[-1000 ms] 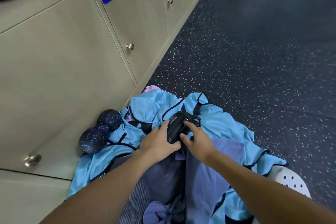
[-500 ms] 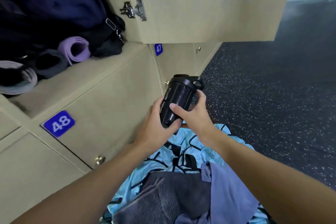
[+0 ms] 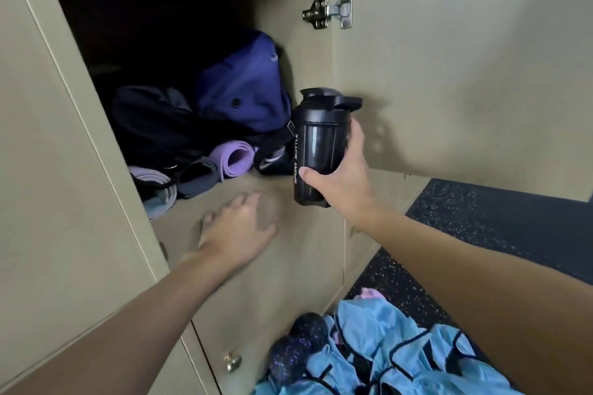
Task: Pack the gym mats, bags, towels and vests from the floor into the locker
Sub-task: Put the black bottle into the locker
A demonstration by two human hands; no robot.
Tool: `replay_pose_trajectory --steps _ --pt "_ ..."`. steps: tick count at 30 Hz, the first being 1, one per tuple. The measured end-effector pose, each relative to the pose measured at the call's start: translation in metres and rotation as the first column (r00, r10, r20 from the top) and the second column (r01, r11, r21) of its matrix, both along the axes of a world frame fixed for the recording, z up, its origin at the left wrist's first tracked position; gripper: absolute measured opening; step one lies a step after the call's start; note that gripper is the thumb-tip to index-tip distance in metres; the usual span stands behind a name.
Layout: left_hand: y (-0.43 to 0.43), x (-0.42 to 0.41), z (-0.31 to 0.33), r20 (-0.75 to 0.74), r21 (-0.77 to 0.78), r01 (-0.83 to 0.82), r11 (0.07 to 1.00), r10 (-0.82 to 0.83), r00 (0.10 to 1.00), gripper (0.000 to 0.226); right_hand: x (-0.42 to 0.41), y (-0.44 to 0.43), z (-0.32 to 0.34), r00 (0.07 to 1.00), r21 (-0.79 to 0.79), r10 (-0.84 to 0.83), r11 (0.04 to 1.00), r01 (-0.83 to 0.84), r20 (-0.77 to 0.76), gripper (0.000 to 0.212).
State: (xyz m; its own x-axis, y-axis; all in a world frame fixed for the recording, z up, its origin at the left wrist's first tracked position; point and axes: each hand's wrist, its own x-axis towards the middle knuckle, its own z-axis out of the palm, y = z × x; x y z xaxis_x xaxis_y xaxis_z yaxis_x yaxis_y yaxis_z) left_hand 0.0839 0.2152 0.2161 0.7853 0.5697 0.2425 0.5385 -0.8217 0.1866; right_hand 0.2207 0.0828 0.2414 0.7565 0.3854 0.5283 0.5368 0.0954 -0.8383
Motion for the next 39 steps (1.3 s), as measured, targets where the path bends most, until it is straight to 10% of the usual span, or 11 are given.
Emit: replay_pose_trajectory --steps 39 --pt "0.019 0.060 -0.003 -0.030 -0.061 0.031 0.998 -0.033 0.999 0.051 0.098 0.104 -0.046 0.962 -0.344 -0.243 0.899 0.271 0.123 0.091"
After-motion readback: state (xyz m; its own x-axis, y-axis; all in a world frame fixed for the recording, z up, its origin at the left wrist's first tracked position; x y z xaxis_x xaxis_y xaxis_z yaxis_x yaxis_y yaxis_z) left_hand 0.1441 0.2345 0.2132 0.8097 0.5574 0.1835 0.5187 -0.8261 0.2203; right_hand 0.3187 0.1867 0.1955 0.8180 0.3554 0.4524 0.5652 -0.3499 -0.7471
